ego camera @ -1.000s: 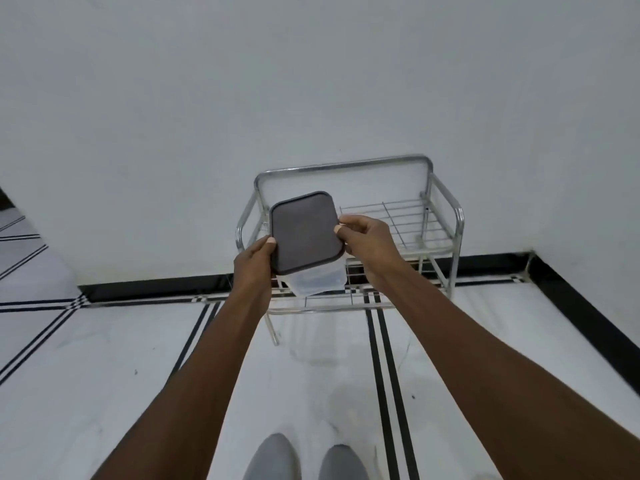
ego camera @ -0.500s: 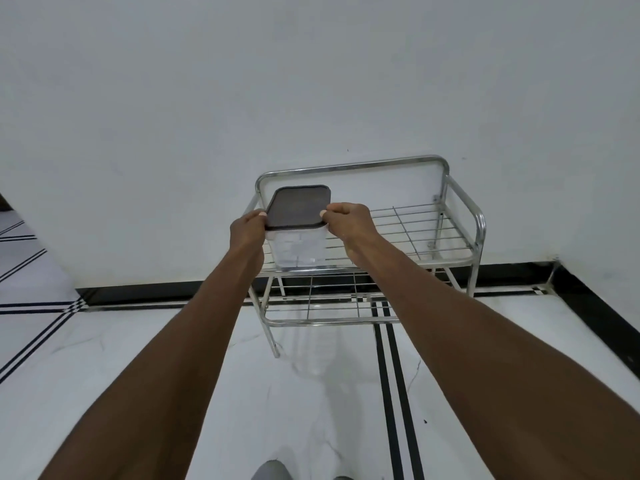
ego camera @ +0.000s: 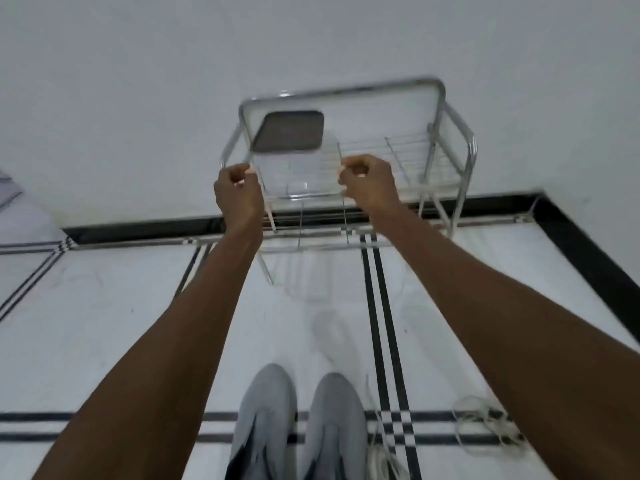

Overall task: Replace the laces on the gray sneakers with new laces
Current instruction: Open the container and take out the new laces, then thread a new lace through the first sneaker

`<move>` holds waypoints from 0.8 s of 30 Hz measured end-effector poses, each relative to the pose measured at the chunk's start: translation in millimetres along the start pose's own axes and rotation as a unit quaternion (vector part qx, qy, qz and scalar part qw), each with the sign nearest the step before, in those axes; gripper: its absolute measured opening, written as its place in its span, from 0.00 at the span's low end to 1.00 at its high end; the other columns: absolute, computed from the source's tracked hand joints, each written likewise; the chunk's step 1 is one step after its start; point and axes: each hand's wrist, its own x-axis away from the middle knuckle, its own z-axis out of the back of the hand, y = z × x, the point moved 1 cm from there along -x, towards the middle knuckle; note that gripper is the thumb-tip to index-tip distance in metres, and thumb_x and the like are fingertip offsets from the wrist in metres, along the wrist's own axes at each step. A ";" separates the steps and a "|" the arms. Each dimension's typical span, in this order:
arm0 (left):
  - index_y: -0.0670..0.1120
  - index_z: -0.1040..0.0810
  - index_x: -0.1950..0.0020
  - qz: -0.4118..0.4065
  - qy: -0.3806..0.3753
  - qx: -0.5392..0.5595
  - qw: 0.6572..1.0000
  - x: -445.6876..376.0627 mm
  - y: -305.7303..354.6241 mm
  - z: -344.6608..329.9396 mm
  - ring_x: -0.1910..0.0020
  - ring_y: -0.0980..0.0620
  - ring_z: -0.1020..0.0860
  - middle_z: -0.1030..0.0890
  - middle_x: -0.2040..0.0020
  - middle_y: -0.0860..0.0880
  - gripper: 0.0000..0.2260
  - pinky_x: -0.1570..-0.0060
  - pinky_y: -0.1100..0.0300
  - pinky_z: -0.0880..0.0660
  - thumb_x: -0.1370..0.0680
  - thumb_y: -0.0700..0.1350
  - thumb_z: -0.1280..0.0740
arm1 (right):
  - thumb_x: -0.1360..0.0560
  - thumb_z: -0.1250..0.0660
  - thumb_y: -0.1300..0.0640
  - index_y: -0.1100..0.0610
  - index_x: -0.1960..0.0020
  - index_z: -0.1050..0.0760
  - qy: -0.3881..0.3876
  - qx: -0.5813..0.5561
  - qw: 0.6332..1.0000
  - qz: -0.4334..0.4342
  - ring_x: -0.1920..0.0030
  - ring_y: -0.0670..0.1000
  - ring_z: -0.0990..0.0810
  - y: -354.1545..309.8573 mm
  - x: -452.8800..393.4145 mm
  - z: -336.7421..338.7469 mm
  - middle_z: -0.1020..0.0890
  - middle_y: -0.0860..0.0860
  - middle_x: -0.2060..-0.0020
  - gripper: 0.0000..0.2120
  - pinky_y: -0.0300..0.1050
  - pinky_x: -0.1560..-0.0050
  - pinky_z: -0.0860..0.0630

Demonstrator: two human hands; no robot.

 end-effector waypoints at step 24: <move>0.42 0.24 0.41 -0.090 -0.389 -0.564 0.723 296.6 -256.3 4.3 0.40 0.40 0.24 0.18 0.44 0.41 0.15 0.41 0.49 0.31 0.19 0.53 0.35 | 0.24 0.32 0.61 0.59 0.45 0.17 -0.106 0.287 0.923 -0.233 0.46 0.53 0.17 261.2 290.3 92.2 0.15 0.55 0.47 0.09 0.40 0.48 0.24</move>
